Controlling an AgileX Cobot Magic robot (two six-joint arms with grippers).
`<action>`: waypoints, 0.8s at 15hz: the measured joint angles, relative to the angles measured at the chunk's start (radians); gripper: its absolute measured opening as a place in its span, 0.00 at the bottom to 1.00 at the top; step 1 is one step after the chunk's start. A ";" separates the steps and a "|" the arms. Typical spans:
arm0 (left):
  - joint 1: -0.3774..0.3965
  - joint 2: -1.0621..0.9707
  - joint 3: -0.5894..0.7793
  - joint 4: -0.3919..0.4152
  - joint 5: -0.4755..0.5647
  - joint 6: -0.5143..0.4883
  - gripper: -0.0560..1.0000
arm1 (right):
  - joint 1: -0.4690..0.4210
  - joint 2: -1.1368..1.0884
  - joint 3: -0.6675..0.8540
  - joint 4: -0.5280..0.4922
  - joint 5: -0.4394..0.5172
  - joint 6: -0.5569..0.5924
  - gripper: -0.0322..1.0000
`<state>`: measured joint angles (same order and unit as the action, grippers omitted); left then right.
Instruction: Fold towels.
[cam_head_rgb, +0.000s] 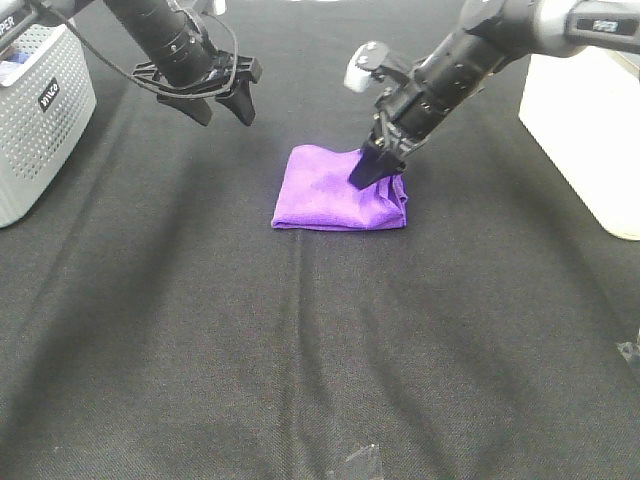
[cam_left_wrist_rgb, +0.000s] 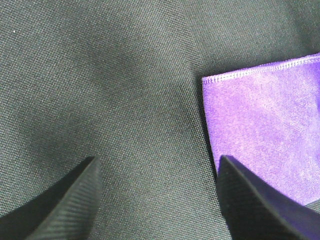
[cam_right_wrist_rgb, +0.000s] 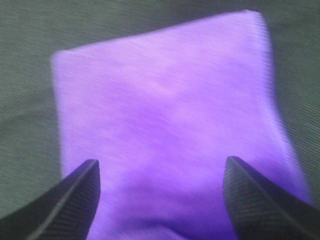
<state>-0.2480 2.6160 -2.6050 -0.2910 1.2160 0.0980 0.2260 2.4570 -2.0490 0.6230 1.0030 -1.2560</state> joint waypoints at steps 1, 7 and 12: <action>0.000 0.000 0.000 0.000 0.000 0.005 0.65 | -0.014 0.000 0.000 0.000 0.001 0.000 0.69; 0.000 0.000 0.000 -0.014 0.000 0.009 0.65 | -0.049 0.033 0.000 0.023 0.045 -0.026 0.69; 0.000 0.000 0.000 -0.014 0.000 0.009 0.65 | -0.112 0.036 0.000 0.037 0.057 -0.035 0.69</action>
<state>-0.2480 2.6160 -2.6050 -0.3050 1.2160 0.1070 0.1140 2.4930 -2.0490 0.6600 1.0600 -1.2910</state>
